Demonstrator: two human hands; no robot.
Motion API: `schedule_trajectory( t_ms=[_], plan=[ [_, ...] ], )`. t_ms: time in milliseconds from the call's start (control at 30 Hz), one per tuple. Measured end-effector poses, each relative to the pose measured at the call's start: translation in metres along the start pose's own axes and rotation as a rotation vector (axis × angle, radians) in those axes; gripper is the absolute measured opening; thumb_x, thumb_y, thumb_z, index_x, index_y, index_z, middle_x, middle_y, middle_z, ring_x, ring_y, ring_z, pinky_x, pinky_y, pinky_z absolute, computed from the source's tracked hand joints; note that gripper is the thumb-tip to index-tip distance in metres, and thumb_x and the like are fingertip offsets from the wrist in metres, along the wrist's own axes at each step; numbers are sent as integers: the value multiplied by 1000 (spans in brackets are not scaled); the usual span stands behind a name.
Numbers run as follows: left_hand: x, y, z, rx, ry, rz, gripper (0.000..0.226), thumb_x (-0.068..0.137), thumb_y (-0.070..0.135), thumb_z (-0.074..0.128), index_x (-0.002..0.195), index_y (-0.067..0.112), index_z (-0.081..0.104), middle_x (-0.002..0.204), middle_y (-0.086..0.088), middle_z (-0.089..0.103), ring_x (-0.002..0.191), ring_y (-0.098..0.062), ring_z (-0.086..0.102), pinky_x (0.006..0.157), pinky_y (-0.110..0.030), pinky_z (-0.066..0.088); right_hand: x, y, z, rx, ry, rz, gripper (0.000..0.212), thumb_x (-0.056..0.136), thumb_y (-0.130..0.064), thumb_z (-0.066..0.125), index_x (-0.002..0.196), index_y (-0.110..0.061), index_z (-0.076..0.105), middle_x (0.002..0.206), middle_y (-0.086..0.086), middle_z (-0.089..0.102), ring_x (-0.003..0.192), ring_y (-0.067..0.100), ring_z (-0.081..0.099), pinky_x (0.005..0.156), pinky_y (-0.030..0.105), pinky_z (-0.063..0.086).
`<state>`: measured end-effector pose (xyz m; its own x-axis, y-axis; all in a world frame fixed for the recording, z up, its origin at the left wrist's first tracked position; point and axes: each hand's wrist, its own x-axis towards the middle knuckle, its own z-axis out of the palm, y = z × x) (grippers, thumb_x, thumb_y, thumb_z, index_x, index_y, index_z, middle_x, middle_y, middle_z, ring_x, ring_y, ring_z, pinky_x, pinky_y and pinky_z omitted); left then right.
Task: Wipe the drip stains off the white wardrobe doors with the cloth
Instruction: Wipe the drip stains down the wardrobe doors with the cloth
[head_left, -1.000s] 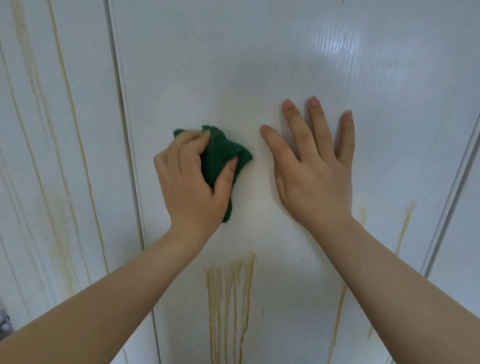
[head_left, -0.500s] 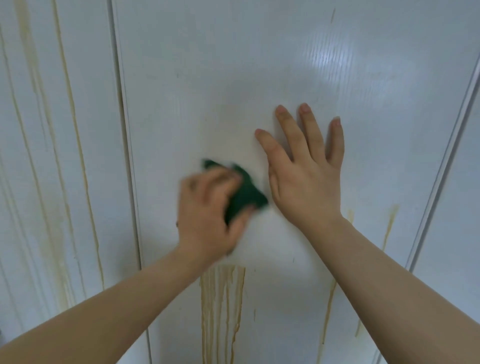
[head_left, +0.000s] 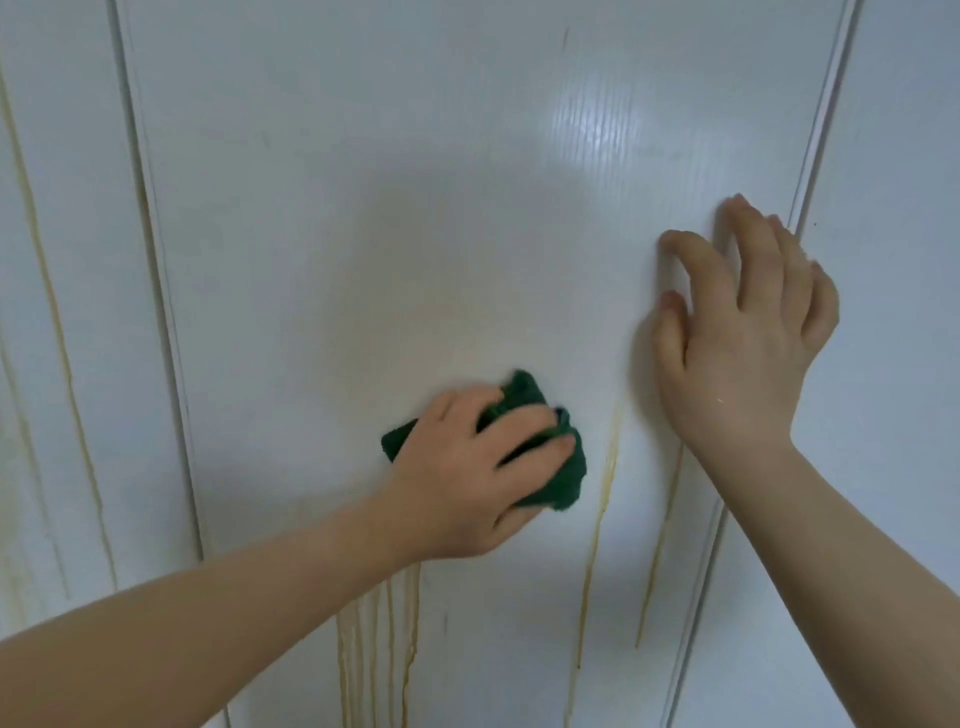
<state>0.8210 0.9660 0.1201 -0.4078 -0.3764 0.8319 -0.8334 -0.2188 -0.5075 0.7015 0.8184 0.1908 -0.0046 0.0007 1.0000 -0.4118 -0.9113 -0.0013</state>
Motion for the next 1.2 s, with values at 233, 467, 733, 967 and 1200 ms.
schedule_trajectory(
  t_ms=[233,467,733,967,1200],
  plan=[
    [50,-65,-29,131,183,-271,35,87,38,58,110,12,50,110,-14,63,91,-36,58,87,-29,35,-11,43,6,-114,-20,-268,41,100,-30,34,139,-18,40,145,15,39,136,29,28,112,41,13],
    [34,-10,1,12,-103,237,33,85,36,52,112,17,51,118,-2,49,91,-30,51,79,-38,41,-10,46,5,-86,1,-302,40,101,-29,33,138,-18,41,144,16,39,136,30,28,113,41,14],
    [92,-24,2,32,194,-273,35,81,36,61,106,15,48,110,-12,60,88,-36,56,82,-33,34,-13,51,6,145,29,-264,37,88,3,40,123,-7,49,132,24,50,130,34,35,114,42,16],
    [24,31,19,61,-126,212,32,80,35,53,106,17,51,115,-3,47,90,-29,48,76,-38,35,-14,50,7,138,90,-173,33,84,8,41,111,-6,53,130,21,53,128,27,38,114,34,16],
    [55,15,22,19,120,-196,35,83,35,57,108,13,48,112,-13,58,87,-38,58,82,-37,34,-12,52,4,379,-5,-51,37,76,10,34,104,-4,54,128,18,54,126,29,40,114,32,16]
  ],
)
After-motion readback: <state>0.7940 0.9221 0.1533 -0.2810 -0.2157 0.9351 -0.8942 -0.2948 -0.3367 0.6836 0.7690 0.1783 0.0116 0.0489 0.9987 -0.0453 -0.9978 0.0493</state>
